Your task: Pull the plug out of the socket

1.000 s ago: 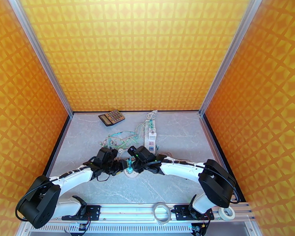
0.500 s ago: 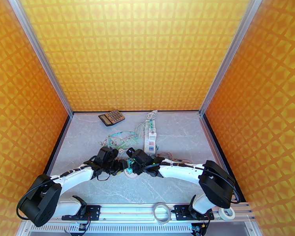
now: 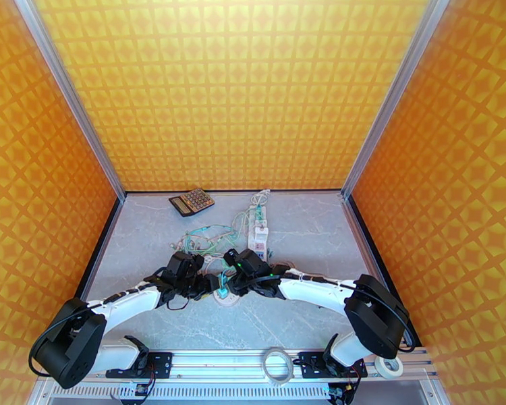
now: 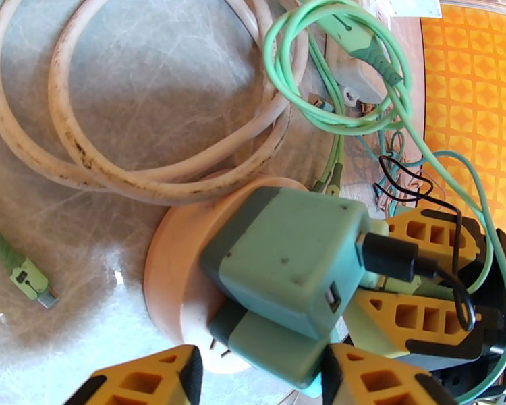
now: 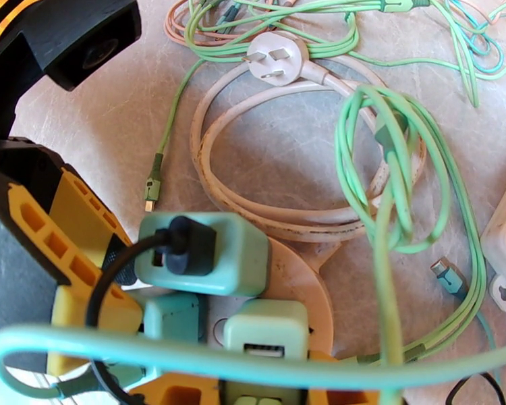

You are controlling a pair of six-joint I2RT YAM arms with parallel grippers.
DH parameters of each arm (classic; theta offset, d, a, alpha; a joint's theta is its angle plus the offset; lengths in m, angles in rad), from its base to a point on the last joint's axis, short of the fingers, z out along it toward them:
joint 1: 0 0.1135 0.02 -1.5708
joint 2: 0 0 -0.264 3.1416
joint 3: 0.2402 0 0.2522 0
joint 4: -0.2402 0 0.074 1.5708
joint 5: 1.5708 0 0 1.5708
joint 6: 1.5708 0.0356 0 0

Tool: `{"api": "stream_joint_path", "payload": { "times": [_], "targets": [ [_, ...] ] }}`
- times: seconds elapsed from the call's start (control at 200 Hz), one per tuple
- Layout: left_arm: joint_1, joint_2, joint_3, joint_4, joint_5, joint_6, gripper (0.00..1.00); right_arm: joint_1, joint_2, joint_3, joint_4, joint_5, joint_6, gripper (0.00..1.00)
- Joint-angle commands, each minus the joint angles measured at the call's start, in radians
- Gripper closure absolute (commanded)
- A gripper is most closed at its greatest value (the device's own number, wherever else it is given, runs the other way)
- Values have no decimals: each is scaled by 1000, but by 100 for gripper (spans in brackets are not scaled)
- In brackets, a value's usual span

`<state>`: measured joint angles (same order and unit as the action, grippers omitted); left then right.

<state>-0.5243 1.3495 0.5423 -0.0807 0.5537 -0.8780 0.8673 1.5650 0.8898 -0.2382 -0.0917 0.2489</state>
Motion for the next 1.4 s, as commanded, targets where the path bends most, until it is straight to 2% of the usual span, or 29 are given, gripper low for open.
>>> {"api": "stream_joint_path", "payload": {
  "times": [0.0, 0.18, 0.345, 0.44, 0.625, 0.72, 0.915, 0.985, 1.16, 1.396],
  "targets": [
    [-6, 63, -66, -212, -127, 25, 49, 54, -37, 26, -41, 32, -35, 74],
    [-6, 73, -53, -206, -127, 26, 49, 158, -4, 56, -92, 131, -84, 75],
    [-7, 83, -51, -211, -127, 31, 50, 174, -4, 62, -95, 147, -73, 75],
    [-6, 83, -54, -212, -126, 31, 50, 157, -27, 52, -81, 133, -54, 76],
    [-6, 82, -59, -214, -127, 33, 51, 34, -92, 6, -15, -5, 37, 76],
    [-6, 83, -61, -214, -128, 33, 51, 5, -111, 5, -7, -47, 55, 76],
    [-6, 90, -55, -221, -126, 46, 51, 5, -109, 8, -19, -25, 46, 76],
    [-6, 96, -43, -237, -126, 60, 51, 32, -94, 28, -60, 15, 20, 76],
    [-7, 114, -2, -293, -126, 112, 51, 178, -27, 87, -142, 155, -21, 76],
    [-6, 156, 15, -320, -96, 178, 52, 216, -26, 84, -129, 207, 54, 76]
  ]
}}
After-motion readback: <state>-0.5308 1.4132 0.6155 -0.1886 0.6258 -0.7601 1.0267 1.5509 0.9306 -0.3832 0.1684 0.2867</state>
